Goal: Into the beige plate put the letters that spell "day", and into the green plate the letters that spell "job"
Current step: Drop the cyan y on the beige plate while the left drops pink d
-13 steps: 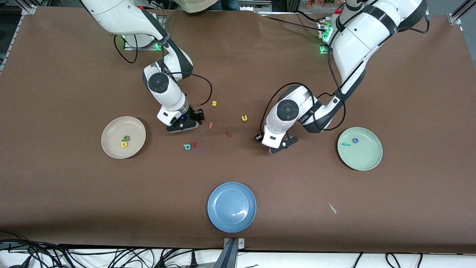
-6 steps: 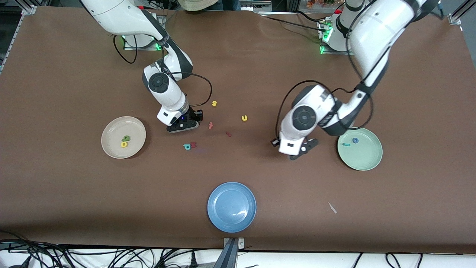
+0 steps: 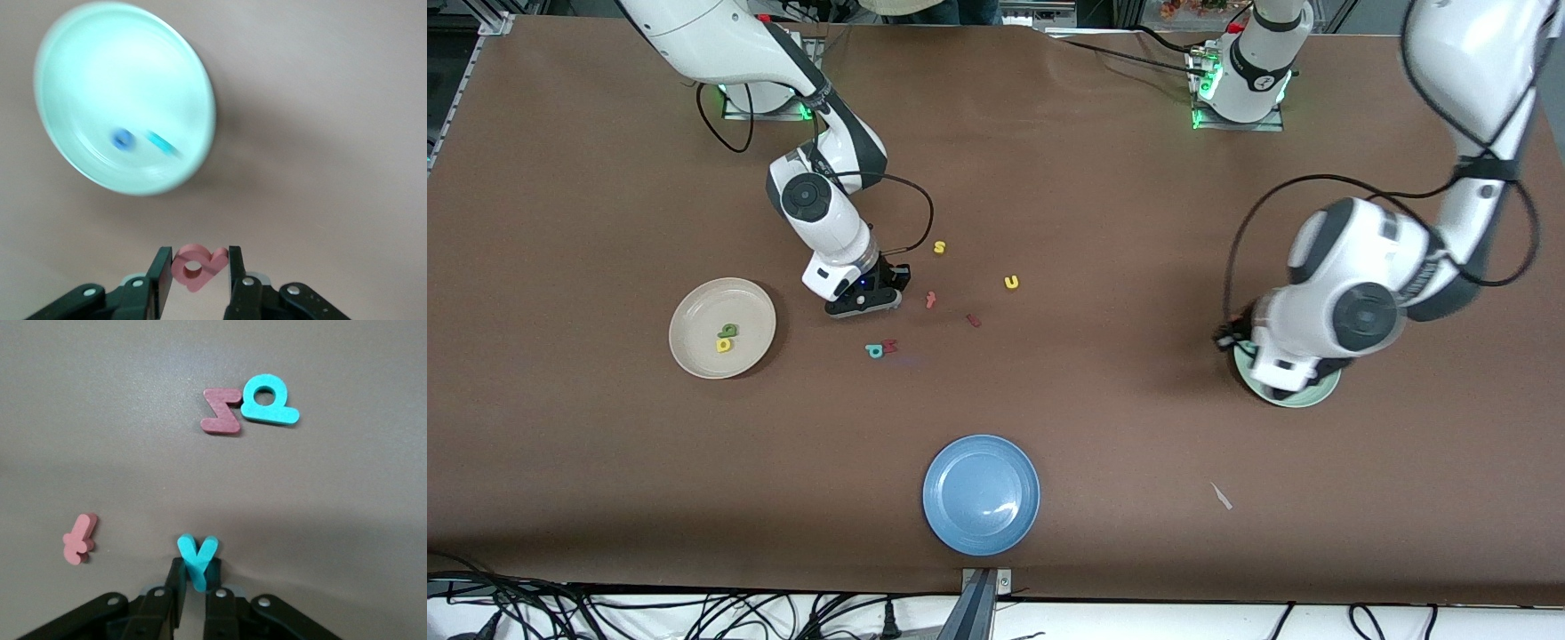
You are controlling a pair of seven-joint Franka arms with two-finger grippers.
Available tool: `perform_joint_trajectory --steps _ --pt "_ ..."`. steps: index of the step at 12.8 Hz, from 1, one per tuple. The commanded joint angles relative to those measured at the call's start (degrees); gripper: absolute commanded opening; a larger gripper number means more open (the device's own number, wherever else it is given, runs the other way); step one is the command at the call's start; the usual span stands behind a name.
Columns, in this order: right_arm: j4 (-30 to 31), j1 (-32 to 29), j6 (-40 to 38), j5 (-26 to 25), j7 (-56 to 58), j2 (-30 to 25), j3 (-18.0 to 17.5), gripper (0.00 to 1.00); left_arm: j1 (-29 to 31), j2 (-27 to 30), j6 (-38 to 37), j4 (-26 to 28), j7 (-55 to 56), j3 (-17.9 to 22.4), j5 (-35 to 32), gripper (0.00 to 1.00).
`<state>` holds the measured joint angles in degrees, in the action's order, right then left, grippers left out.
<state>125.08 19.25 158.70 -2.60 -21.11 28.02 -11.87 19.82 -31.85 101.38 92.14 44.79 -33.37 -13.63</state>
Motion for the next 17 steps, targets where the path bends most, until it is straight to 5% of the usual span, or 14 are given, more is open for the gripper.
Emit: perform_joint_trajectory --steps 1,4,9,10,11,12,15,17 --pt "0.16 0.18 0.56 -0.91 -0.16 0.11 0.17 0.02 7.49 0.57 0.31 2.26 -11.17 -0.73 -1.82 0.05" --pt "0.16 0.09 -2.41 -0.91 1.42 -2.52 0.87 0.02 13.92 -4.17 3.89 2.17 -17.71 -0.47 -6.21 0.07" --pt "0.07 -3.86 -13.67 -0.91 16.41 -10.25 5.0 0.02 13.58 -10.86 12.62 2.26 -17.72 1.2 -9.04 0.11" --pt "0.07 -5.0 -14.47 -0.91 20.63 -10.96 5.79 0.02 13.67 -10.69 12.62 2.09 -17.81 1.2 -8.95 0.33" --pt "0.07 -5.79 -14.82 -0.91 24.06 -11.05 7.28 0.02 13.67 -10.43 12.53 1.74 -17.72 1.12 -8.95 0.89" --pt "0.07 -6.15 -14.83 -0.91 27.66 -11.14 9.21 0.02 13.67 -9.9 12.09 1.38 -17.72 1.03 -8.95 1.0" --pt "-0.01 -9.22 -14.83 -0.82 38.92 -11.05 12.73 0.03 13.41 -4.38 8.34 0.6 -18.51 0.24 -8.69 1.0" --pt "-0.1 -10.37 -14.83 -0.56 43.85 -10.97 14.58 0.03 13.32 -3.3 -1.91 -6.49 -20.27 -3.35 -8.42 1.0"
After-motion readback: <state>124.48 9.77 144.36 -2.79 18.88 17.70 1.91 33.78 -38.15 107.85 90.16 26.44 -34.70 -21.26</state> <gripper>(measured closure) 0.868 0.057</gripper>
